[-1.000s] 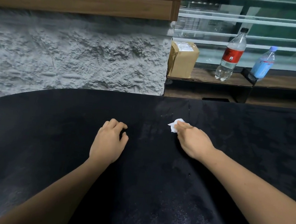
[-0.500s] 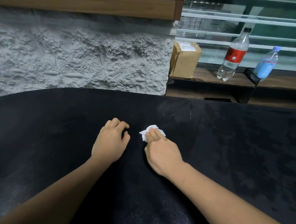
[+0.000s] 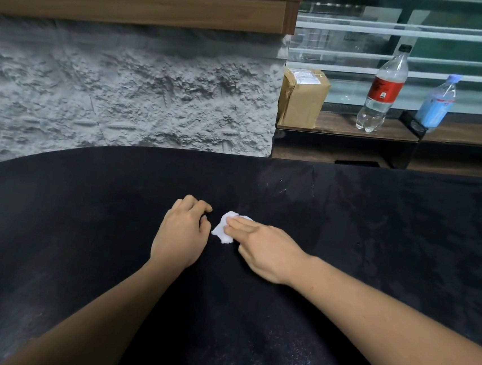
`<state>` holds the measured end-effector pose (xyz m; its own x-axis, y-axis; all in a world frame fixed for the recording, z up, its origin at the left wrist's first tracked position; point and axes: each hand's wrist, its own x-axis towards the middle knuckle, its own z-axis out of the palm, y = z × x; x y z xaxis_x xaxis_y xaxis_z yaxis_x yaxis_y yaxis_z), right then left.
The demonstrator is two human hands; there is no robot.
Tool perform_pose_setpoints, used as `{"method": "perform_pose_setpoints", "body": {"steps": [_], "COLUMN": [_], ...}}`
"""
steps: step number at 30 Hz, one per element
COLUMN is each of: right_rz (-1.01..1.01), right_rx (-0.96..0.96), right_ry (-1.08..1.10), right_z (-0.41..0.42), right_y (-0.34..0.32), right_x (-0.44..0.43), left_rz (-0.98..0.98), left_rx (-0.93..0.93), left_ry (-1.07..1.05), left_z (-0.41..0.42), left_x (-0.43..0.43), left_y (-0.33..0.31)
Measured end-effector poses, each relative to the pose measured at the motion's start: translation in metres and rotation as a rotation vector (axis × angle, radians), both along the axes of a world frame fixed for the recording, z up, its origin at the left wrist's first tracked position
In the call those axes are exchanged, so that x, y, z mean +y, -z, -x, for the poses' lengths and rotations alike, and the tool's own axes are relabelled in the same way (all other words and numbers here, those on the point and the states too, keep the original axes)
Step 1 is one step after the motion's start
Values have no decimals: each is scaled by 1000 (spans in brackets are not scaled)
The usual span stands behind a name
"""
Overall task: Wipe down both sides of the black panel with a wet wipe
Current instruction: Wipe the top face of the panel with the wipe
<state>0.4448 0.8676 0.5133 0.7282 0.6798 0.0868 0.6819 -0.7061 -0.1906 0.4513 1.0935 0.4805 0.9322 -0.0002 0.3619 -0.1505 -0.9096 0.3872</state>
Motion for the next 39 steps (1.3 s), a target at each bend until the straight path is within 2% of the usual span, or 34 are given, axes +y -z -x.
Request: {"method": "perform_pose_setpoints", "body": {"steps": [6, 16, 24, 28, 39], "right_rz": [53, 25, 163, 138, 55], "right_rx": [84, 100, 39, -2, -41], "right_ry": [124, 362, 616, 559, 223], "right_z": [-25, -50, -59, -53, -32], "right_y": [-7, -20, 0, 2, 5], "right_x": [-32, -79, -44, -17, 46], "left_rz": [-5, 1, -7, -23, -9], "left_rx": [0, 2, -8, 7, -19], "left_ry": [-2, 2, -4, -11, 6], "left_z": [0, 1, 0, -1, -2], "left_x": [0, 0, 0, 1, 1], "left_y": [0, -1, 0, 2, 3]}}
